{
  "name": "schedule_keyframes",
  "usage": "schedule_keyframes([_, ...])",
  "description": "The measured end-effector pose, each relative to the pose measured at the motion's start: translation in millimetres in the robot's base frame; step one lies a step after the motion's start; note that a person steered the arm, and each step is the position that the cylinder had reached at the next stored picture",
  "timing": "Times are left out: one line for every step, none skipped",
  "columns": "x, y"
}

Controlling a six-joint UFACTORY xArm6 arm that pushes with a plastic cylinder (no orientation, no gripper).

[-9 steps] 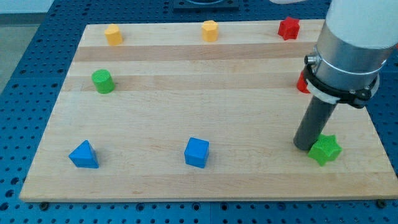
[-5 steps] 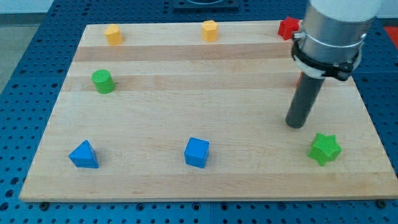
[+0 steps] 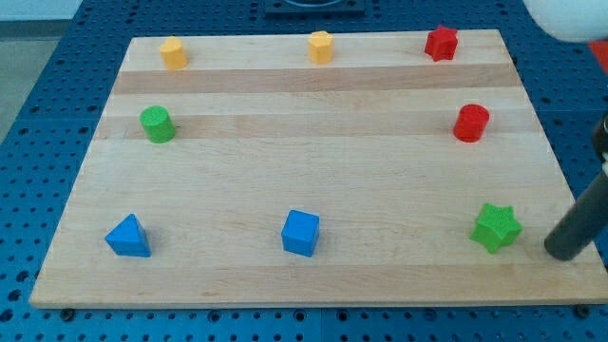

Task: Move the green star closer to the red circle

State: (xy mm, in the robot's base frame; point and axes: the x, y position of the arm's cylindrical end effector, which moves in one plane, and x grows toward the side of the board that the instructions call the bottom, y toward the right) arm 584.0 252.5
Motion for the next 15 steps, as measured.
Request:
schedule_keyframes([12.8, -25.0])
schedule_keyframes([10.9, -48.4])
schedule_keyframes([2.2, -58.2])
schedule_keyframes([-4.2, -58.2])
schedule_keyframes([-13.9, -58.3])
schedule_keyframes([-27.8, -62.6])
schedule_keyframes([-42.5, -62.6])
schedule_keyframes([-60.4, -62.6])
schedule_keyframes([-76.7, -63.0])
schedule_keyframes([-90.5, -66.4])
schedule_keyframes([-104.3, -79.6])
schedule_keyframes([-121.0, -96.4])
schedule_keyframes([-136.5, -100.2])
schedule_keyframes([-148.9, -100.2])
schedule_keyframes([-149.7, -100.2])
